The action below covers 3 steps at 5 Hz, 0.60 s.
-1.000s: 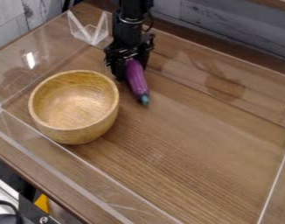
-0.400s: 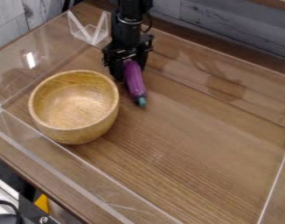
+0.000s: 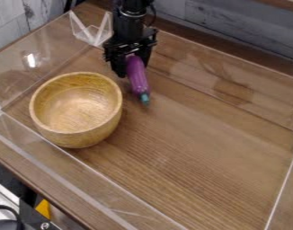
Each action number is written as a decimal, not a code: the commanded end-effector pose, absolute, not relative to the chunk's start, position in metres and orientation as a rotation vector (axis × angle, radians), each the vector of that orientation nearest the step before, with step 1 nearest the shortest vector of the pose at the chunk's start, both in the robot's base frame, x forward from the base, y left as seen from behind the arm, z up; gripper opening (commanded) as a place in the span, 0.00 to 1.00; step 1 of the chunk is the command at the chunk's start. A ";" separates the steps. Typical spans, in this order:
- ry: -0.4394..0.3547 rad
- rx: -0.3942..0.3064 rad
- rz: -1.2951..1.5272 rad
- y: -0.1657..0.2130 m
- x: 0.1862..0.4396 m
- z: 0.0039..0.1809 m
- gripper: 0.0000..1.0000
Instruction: Put the purple eggplant in the brown bowl
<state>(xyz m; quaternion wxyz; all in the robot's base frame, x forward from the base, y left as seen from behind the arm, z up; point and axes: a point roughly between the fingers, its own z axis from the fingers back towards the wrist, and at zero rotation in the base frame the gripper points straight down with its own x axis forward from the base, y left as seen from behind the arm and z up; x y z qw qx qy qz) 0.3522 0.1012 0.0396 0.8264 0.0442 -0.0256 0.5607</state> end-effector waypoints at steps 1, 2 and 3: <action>-0.145 0.059 1.177 0.099 0.359 0.078 0.00; -0.150 0.058 1.183 0.100 0.354 0.081 0.00; -0.158 0.058 1.189 0.103 0.347 0.083 0.00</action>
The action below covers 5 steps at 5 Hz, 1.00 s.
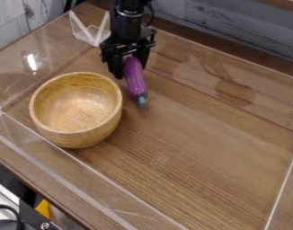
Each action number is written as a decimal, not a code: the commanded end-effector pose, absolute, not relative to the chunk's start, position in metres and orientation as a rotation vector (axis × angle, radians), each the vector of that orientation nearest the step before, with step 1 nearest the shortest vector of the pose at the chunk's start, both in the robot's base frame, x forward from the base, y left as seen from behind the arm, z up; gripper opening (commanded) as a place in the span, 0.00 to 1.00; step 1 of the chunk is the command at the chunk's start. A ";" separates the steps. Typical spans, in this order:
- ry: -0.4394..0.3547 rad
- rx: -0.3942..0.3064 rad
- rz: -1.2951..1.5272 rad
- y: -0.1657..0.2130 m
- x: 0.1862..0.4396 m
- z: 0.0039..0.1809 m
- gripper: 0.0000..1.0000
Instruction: Put the purple eggplant in the brown bowl
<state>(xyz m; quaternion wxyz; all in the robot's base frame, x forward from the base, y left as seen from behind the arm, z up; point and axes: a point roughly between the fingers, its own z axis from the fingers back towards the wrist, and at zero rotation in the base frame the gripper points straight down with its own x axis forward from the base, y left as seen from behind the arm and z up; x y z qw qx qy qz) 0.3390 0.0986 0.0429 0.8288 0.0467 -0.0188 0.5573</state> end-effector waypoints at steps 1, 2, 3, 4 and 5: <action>-0.171 0.063 1.194 0.108 0.339 0.083 0.00; -0.184 0.071 1.201 0.113 0.331 0.082 0.00; -0.197 0.081 1.208 0.117 0.324 0.079 0.00; -0.209 0.089 1.214 0.120 0.317 0.078 0.00; -0.218 0.096 1.218 0.122 0.309 0.076 0.00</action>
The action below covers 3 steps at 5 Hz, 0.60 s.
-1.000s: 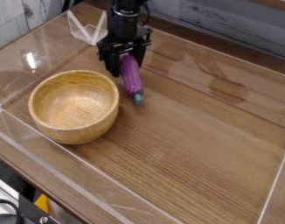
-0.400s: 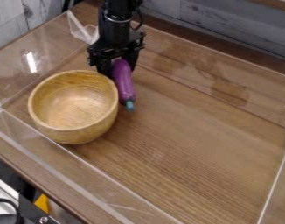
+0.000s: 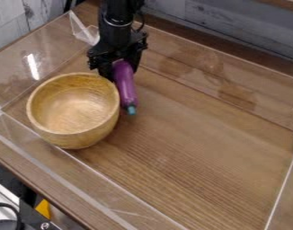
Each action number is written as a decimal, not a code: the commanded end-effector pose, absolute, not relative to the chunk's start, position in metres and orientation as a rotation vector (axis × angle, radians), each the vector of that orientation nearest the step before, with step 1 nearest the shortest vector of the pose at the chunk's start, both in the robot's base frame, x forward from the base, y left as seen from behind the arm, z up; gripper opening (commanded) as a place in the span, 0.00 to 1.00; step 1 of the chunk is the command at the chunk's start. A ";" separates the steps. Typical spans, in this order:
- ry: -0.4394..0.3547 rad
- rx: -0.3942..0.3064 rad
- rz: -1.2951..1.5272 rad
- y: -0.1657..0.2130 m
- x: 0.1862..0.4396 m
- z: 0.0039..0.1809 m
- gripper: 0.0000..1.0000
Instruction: Put the purple eggplant in the brown bowl
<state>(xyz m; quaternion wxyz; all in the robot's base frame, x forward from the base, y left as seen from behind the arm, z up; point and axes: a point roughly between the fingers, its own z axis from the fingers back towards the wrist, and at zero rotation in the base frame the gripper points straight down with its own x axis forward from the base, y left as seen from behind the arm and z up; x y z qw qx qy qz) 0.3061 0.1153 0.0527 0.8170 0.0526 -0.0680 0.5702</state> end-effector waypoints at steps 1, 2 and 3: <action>-0.226 0.104 1.222 0.123 0.303 0.074 0.00; -0.235 0.112 1.223 0.125 0.297 0.072 0.00; -0.246 0.122 1.221 0.126 0.293 0.069 0.00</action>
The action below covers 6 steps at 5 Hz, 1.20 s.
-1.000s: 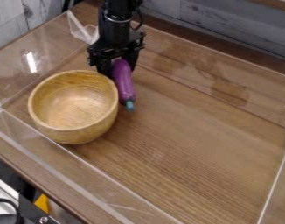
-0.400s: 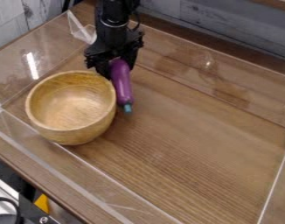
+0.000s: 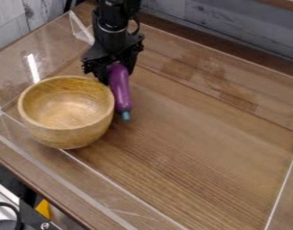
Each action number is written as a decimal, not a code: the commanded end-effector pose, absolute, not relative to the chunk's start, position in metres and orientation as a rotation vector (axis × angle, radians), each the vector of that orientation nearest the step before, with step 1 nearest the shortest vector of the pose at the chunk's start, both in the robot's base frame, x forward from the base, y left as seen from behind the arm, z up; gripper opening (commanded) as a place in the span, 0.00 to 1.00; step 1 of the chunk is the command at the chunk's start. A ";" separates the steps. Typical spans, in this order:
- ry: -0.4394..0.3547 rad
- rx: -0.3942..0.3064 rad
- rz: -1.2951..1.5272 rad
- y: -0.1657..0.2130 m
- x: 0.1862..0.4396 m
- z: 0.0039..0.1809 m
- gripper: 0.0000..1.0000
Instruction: Put the purple eggplant in the brown bowl
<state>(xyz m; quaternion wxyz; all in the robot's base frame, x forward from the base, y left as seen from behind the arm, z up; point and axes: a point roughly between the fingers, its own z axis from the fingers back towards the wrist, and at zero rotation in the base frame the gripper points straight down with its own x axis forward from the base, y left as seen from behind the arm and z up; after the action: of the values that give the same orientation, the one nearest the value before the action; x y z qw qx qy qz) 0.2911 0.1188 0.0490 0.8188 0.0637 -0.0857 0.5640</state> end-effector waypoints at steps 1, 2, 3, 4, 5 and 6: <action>-0.253 0.130 1.220 0.125 0.289 0.068 0.00; -0.256 0.135 1.223 0.123 0.287 0.067 0.00; -0.256 0.139 1.227 0.121 0.285 0.068 0.00; -0.257 0.142 1.230 0.120 0.283 0.068 0.00; -0.257 0.145 1.234 0.118 0.281 0.068 0.00; -0.254 0.147 1.239 0.116 0.279 0.068 0.00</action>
<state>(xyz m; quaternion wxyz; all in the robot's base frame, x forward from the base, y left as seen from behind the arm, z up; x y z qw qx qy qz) 0.2739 0.1139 0.0468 0.8065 0.0780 -0.0866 0.5796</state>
